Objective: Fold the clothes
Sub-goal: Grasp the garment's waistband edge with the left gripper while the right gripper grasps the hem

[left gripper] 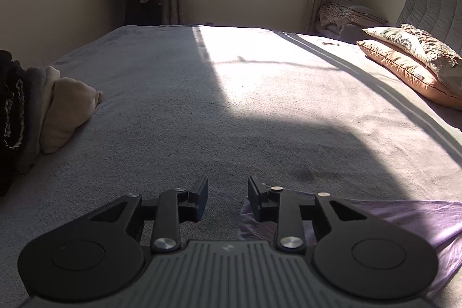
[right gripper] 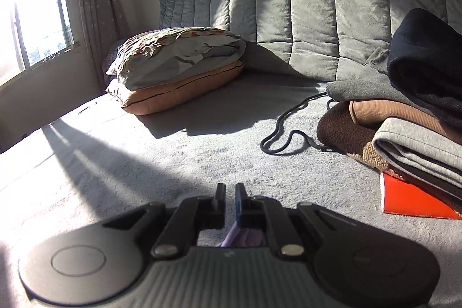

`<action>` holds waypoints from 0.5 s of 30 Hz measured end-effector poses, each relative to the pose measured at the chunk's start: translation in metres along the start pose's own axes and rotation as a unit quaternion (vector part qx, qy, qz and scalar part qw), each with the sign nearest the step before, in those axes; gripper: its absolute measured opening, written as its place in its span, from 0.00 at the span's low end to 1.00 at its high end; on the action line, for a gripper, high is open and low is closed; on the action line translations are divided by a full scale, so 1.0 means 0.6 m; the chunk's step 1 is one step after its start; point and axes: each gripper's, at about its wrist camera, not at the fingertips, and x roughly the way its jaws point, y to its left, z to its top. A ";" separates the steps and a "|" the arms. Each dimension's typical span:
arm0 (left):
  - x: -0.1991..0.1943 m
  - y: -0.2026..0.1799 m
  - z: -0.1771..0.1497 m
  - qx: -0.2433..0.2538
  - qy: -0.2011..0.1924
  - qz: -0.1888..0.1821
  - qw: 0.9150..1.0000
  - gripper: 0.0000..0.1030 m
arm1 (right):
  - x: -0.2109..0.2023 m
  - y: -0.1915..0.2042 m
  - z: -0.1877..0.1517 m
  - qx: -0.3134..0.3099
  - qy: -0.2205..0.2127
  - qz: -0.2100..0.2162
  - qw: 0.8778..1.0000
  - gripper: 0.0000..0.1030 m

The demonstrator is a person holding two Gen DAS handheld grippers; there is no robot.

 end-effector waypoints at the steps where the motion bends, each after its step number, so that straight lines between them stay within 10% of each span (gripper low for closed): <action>1: -0.018 0.002 -0.007 0.009 0.001 -0.001 1.000 0.36 | -0.007 0.002 0.001 0.002 0.005 0.010 1.000 0.11; 10: -0.144 0.021 -0.115 0.011 0.045 -0.041 0.998 0.43 | -0.102 0.068 -0.036 -0.098 0.031 0.110 0.989 0.42; 15: -0.138 -0.039 -0.158 0.106 0.051 -0.083 0.990 0.44 | -0.144 0.117 -0.093 -0.221 0.034 0.134 0.965 0.52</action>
